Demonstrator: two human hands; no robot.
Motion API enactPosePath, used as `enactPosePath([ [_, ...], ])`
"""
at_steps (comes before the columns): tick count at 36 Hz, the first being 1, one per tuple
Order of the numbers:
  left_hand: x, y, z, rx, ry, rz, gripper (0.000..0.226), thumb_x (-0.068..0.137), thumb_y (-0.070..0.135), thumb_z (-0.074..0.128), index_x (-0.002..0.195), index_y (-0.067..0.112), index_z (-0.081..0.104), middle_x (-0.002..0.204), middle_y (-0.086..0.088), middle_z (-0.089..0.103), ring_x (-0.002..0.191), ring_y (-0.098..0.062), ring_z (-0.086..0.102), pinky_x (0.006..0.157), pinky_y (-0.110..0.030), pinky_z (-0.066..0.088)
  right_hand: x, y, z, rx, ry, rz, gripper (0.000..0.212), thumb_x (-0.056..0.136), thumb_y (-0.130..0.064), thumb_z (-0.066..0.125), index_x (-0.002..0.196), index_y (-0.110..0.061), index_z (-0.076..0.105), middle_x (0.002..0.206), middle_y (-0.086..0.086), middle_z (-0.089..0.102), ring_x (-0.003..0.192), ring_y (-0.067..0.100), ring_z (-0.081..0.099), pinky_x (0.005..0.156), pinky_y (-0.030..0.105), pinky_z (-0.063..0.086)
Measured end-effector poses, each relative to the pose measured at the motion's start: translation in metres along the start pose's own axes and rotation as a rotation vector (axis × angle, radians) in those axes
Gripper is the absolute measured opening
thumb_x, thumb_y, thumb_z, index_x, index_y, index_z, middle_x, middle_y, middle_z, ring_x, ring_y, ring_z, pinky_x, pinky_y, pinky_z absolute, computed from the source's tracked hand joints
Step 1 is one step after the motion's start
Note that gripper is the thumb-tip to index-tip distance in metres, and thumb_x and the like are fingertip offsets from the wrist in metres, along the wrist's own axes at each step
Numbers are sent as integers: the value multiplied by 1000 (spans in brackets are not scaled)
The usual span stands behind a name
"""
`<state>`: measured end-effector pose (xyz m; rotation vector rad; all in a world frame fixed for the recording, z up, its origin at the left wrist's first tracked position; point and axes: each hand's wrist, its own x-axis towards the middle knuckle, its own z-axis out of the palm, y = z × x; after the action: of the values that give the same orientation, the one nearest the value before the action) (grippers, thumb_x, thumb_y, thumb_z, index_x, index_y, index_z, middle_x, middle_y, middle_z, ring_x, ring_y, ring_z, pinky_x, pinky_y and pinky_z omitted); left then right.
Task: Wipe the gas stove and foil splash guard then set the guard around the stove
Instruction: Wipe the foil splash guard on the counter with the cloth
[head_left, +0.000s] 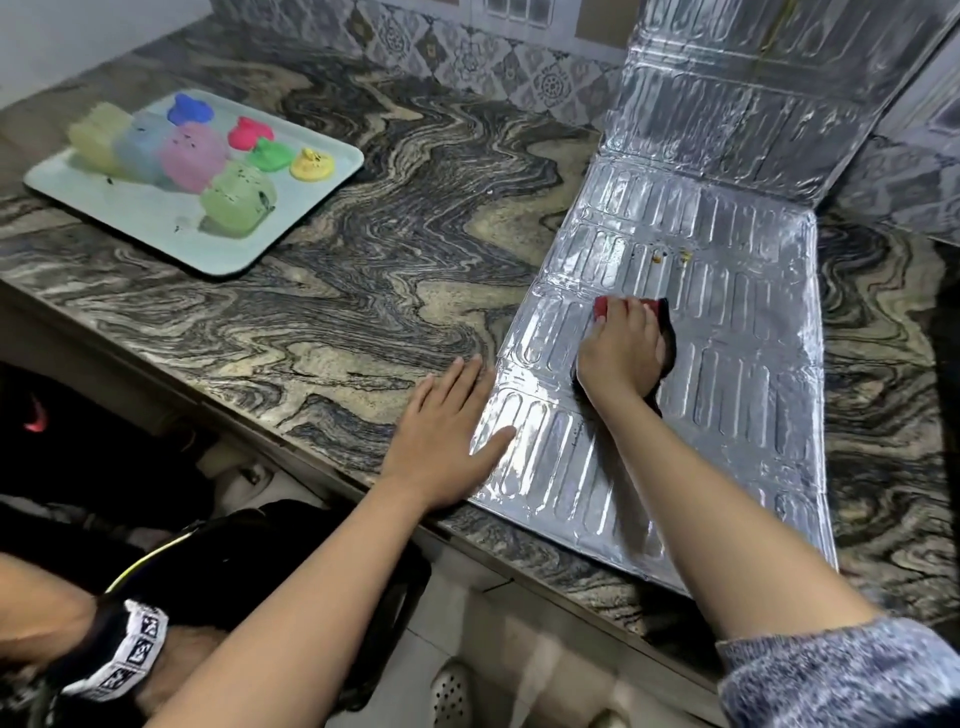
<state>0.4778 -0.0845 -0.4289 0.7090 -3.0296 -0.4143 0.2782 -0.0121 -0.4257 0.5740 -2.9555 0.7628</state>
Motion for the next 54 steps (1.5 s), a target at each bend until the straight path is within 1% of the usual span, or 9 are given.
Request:
enactPosePath([
  [9,1,0,1,7,13,3,73,89,62,11,148,24,-7,157,8,-12,142,-6,-16,117,-32,-10,1,-26,11,1,-83,-171,42,95,-21,37,137,-22,39,150,1,32,141,20,21,113,37,15],
  [15,0,0,2,-5,27,13,69,92,61,15,148,28,-7,157,8,-11,143,-6,-15,117,-32,-9,2,-26,10,-25,-215,-516,41,97,-24,36,137,-21,41,146,1,39,136,22,30,112,39,24],
  [22,-1,2,2,8,33,2,68,91,62,14,147,31,-9,156,7,-14,143,-7,-15,118,-33,-7,3,15,-25,20,-466,-871,43,92,-21,40,134,-16,48,141,3,46,131,21,39,110,28,23],
  [25,-1,1,3,21,15,-1,68,91,63,12,147,32,-11,155,7,-17,142,-8,-17,116,-33,-9,3,44,-44,20,-485,-802,44,92,-23,39,135,-17,48,143,0,44,132,17,36,110,21,20],
  [28,1,1,5,25,18,4,68,90,63,10,147,32,-9,156,6,-16,142,-8,-17,116,-33,-9,-1,79,-62,36,-412,-647,42,94,-24,38,135,-21,46,143,-3,43,133,16,37,112,29,26],
  [34,1,0,6,52,5,11,70,88,65,7,147,31,-9,156,4,-14,143,-11,-16,118,-35,-6,-30,138,-88,-24,-165,-229,40,97,-18,40,136,-17,44,145,4,42,135,21,36,113,32,23],
  [40,1,1,6,72,-29,35,70,87,64,5,146,30,-13,154,1,-19,142,-15,-20,116,-38,-9,-79,129,-80,-115,68,138,43,97,-22,33,140,-20,37,149,-1,36,138,20,30,111,39,24],
  [48,-8,-2,1,50,-102,153,81,78,64,-10,147,22,-14,148,8,-24,136,-5,-24,114,-39,-15,-104,96,-68,-90,73,244,43,98,-22,32,141,-21,34,152,-3,29,142,18,20,112,41,17],
  [54,-29,-4,7,16,-86,189,86,78,67,-2,147,17,-10,150,4,-22,137,-5,-23,117,-34,-12,-120,58,-55,-70,45,185,44,97,-21,35,141,-22,34,152,-3,29,142,18,19,113,40,16],
])
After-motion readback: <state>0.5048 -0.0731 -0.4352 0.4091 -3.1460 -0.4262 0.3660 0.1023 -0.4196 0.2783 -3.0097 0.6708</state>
